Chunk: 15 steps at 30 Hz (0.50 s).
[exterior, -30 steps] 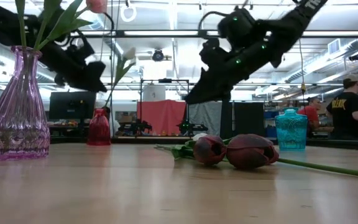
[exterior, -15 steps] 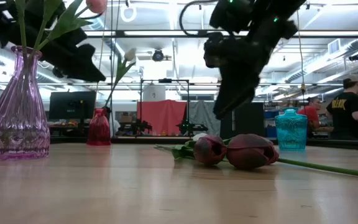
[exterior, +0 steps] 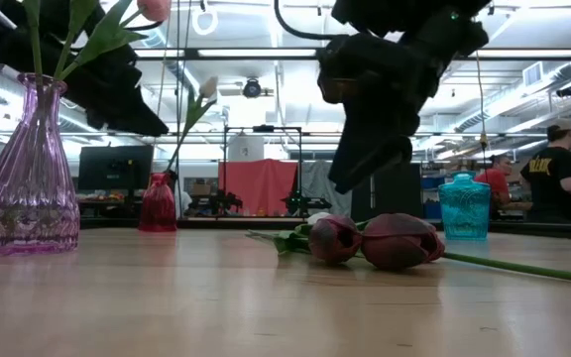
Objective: Sort flowers into vase by color
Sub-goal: Put the right red flower into the blue vase
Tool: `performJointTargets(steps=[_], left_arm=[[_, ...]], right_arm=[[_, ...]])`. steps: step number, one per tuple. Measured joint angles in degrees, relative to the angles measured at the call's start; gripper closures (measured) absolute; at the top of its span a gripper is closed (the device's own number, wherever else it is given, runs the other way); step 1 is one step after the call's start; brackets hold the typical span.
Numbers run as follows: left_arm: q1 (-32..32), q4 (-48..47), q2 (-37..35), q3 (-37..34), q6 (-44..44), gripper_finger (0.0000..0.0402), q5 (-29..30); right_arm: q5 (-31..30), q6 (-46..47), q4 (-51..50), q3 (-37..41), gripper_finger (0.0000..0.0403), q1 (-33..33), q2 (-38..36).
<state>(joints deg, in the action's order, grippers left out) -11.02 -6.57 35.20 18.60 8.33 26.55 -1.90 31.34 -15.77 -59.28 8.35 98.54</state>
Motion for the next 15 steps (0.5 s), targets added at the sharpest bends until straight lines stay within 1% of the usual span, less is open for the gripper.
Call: performJointTargets(steps=[4, 7, 15], left_arm=[[1.3, 1.7, 0.2, -2.7, 1.6, 0.0213, -0.1], [1.5, 2.3, 0.3, -3.2, 2.8, 0.0214, 0.0], [1.4, 2.7, 0.4, -3.2, 4.0, 0.0214, -0.4]], right_arm=[[-0.1, -3.5, -1.8, -1.4, 0.0237, 1.9, 1.4], [0.0, 0.0, -4.2, -2.9, 0.0237, 2.1, 1.9], [0.5, 0.0, -7.0, -3.5, 0.0237, 2.6, 6.3]])
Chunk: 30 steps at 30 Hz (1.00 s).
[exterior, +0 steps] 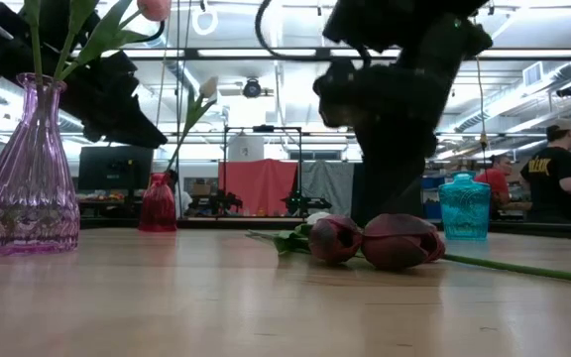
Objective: Sort flowers into vase by color
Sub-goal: Put the right red flower into the blue vase
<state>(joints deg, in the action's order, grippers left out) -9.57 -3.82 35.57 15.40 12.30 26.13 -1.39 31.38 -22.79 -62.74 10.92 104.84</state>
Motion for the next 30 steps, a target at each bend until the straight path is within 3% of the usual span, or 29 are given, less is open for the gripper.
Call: performJointTargets(steps=[11, 15, 21, 24, 30], left_arm=[[0.0, -0.5, 0.0, 0.0, 0.1, 0.0214, -0.3], [0.0, -0.3, 0.0, 0.0, 0.1, 0.0214, -1.0], [0.2, 1.4, 0.3, 0.0, -2.3, 0.0214, -12.5], [0.2, 3.0, 1.5, 0.0, -4.3, 0.0214, -11.8], [0.2, 11.3, 5.9, 0.0, -10.7, 0.0213, -10.9]], right_arm=[[0.8, 0.1, 0.3, -0.2, 0.0253, 0.2, 2.7], [0.6, 0.0, -0.3, -0.2, 0.0306, 0.2, 2.7], [4.7, -1.7, -2.2, 0.1, 0.0391, -0.2, 1.6], [7.0, -2.4, -3.5, 0.2, 0.0385, -1.5, -1.4], [5.4, -3.8, -9.2, 0.2, 0.0382, -4.8, -9.8]])
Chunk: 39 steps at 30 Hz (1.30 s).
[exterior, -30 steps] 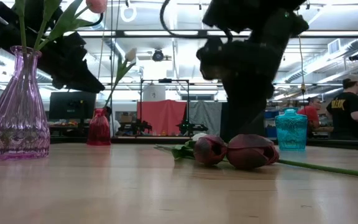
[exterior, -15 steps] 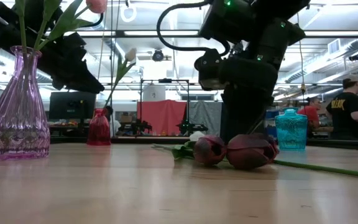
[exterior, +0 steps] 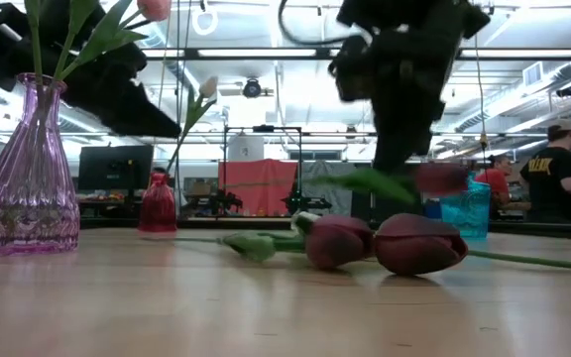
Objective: Sort flowers into vase by color
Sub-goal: Put the right red flower into the blue vase
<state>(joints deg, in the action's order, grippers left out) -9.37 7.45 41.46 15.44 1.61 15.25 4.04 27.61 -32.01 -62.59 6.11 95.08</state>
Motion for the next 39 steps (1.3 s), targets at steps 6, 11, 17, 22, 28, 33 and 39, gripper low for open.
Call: performJointTargets(steps=[6, 11, 17, 22, 28, 33, 39], left_arm=[[-0.5, 4.7, 7.3, 2.9, -7.1, 0.0213, -0.8], [-0.5, 5.2, 14.8, 8.1, -18.2, 0.0213, -1.0], [-0.5, 12.4, 22.3, 12.1, -35.5, 0.0213, 1.8], [-0.5, 19.3, 27.9, 13.6, -51.9, 0.0213, 2.0], [-0.5, 25.4, 33.3, 14.2, -66.8, 0.0213, 5.0], [-0.6, 29.2, 35.7, 14.2, -71.8, 0.0213, 5.2], [-0.6, 34.3, 38.2, 14.4, -73.6, 0.0214, 1.4]], right_arm=[[0.6, -0.7, -4.3, 0.0, 0.0387, -5.9, -7.9], [2.6, -1.1, -4.5, -0.1, 0.0384, -10.7, -11.0], [5.4, -2.3, -4.7, -0.1, 0.0383, -15.0, -10.0], [7.5, -3.7, -2.7, -0.1, 0.0383, -18.0, -8.8], [11.5, -4.4, 4.3, -0.1, 0.0383, -20.2, -8.2], [14.7, -4.2, 8.8, -0.1, 0.0383, -21.4, -7.8], [15.9, -3.0, 10.0, -0.1, 0.0383, -21.6, -7.0]])
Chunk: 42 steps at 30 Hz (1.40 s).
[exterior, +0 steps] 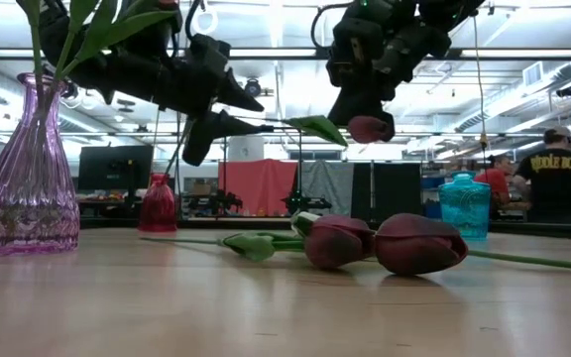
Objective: Sort flowers into vase by color
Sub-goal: Put the right red flower into the blue vase
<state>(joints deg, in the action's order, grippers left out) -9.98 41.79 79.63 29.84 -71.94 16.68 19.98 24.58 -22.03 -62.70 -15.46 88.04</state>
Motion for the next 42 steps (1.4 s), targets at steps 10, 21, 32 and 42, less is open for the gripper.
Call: performJointTargets(steps=[10, 21, 32, 42], left_arm=[[0.0, 5.3, 4.7, 0.0, -4.8, 0.0239, -6.1], [0.0, 9.1, 6.4, 0.0, -2.6, 0.0374, -4.4], [0.0, 8.1, 6.4, 0.0, 3.5, 0.0395, -4.7], [-4.1, 8.1, 4.4, -0.1, 27.0, 0.0394, -19.5]], right_arm=[[1.1, 0.7, 2.7, 0.0, 0.0383, 0.3, 0.1], [0.0, -0.4, 3.4, 0.0, 0.0381, 0.3, 0.1], [3.5, -5.6, 7.5, 0.0, 0.0287, -1.1, -3.8], [-12.9, -13.8, 7.8, 1.1, 0.0242, -0.7, -16.5]])
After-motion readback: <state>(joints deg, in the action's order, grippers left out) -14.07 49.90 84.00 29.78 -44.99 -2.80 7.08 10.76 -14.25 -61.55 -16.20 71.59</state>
